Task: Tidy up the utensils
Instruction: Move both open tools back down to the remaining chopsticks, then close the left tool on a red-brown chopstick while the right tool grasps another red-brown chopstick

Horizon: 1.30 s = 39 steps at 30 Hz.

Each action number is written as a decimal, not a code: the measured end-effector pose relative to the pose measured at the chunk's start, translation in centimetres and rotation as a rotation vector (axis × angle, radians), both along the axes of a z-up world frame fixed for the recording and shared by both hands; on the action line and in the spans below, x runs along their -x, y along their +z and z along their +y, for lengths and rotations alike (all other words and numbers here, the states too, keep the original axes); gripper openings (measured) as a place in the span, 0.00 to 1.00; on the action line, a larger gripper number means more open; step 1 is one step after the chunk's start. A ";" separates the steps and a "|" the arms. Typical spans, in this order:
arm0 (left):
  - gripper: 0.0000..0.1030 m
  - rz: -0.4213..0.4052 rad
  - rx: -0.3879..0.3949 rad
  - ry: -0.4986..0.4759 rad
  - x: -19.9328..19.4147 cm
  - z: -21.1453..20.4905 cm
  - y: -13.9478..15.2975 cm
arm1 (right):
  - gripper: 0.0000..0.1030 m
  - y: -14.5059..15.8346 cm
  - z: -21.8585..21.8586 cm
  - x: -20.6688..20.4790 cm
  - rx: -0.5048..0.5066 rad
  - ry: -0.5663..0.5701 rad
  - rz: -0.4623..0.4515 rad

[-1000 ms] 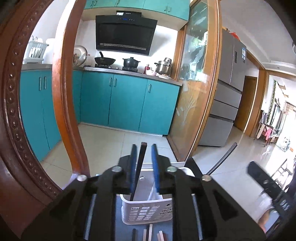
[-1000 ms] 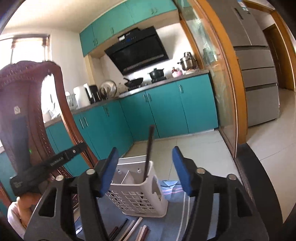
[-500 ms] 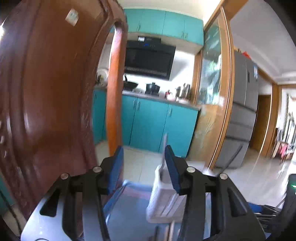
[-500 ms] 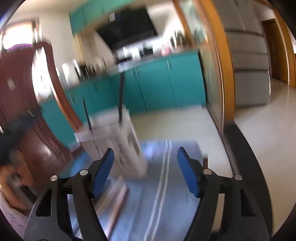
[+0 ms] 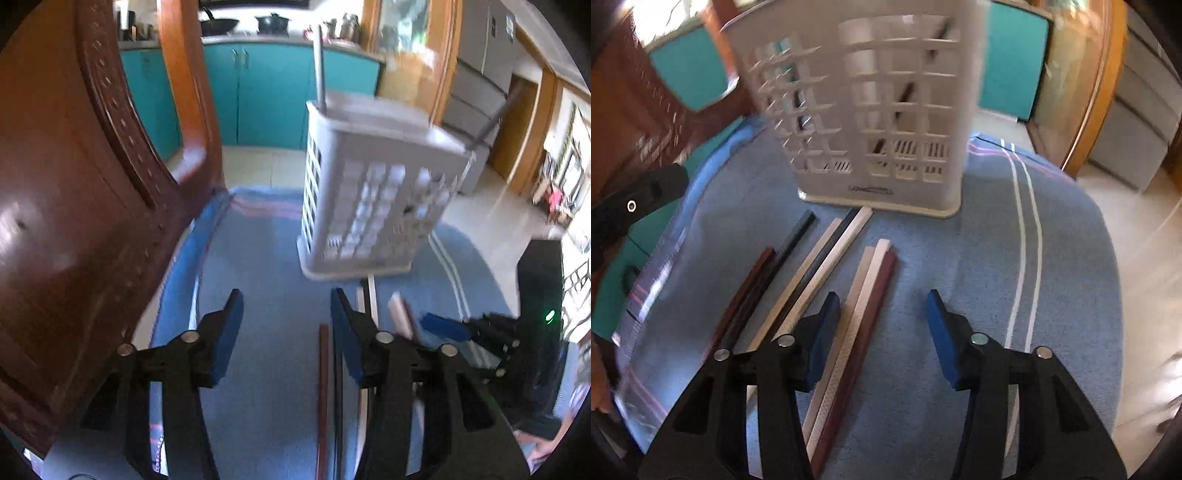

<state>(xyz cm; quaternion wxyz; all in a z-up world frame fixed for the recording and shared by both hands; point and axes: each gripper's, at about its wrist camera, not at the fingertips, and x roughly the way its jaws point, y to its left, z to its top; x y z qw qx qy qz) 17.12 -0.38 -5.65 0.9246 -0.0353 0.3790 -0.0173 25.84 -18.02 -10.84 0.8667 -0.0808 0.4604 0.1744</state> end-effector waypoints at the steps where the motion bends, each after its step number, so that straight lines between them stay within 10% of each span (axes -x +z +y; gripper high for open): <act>1: 0.51 0.015 -0.008 -0.013 0.8 0.0 -1.0 | 0.24 0.0 0.0 0.1 -0.011 0.000 0.009; 10: 0.51 0.105 -0.043 -0.095 0.8 -2.3 -3.6 | 0.07 1.6 -5.5 -1.1 -0.226 -0.146 0.062; 39: 0.49 0.202 -0.153 0.001 -2.6 -2.8 -7.1 | 0.30 -0.4 -3.3 0.2 0.053 -0.195 -0.001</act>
